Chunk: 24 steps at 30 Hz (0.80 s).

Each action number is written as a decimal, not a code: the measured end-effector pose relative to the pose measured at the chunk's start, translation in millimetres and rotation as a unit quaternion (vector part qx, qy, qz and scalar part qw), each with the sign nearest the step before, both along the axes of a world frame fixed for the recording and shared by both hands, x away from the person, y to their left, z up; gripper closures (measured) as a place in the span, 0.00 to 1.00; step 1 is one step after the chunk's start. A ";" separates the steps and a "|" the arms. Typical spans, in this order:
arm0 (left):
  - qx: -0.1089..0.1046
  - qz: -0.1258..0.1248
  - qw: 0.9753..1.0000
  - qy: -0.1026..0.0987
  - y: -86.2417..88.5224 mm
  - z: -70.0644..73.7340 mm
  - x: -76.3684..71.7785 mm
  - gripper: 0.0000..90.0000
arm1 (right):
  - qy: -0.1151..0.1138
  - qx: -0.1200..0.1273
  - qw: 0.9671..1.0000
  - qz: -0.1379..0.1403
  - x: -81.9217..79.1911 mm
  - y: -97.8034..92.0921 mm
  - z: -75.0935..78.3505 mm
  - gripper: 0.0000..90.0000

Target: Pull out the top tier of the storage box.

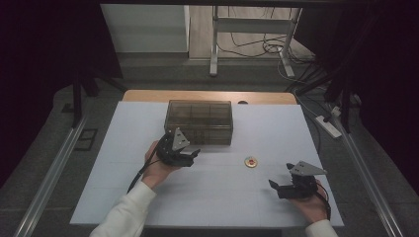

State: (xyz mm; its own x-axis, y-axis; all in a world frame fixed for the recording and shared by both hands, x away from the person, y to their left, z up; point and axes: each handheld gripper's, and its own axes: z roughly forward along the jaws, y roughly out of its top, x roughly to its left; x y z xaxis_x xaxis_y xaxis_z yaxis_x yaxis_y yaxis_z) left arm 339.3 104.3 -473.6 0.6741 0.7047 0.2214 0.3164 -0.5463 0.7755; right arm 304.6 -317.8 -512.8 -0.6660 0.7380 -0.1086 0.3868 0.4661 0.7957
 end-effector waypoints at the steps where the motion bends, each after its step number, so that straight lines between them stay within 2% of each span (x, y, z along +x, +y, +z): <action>1: 0.000 0.000 1.000 0.000 0.0 0.0 0.0 0.24 | 0.000 0.000 1.000 0.000 0.0 0.0 0.0 0.09; 7: -0.010 0.004 1.000 0.009 8.2 1.2 -3.1 0.24 | -0.001 0.000 1.000 0.000 -0.1 -0.2 0.2 0.09; 11: -0.026 0.008 0.999 0.025 12.6 5.7 -7.0 0.25 | -0.002 0.002 1.000 0.000 -0.3 1.0 0.2 0.09; 15: -0.033 0.008 0.999 0.034 15.6 8.0 -9.9 0.24 | -0.003 0.004 1.000 0.001 -0.3 0.9 0.4 0.09; 17: -0.043 0.011 0.998 0.046 19.0 9.5 -11.8 0.23 | -0.003 0.005 1.000 0.000 -0.2 0.5 0.6 0.09; 24: -0.040 0.014 0.998 0.052 24.6 13.1 -19.0 0.21 | -0.002 0.002 1.000 -0.001 0.1 0.3 0.3 0.09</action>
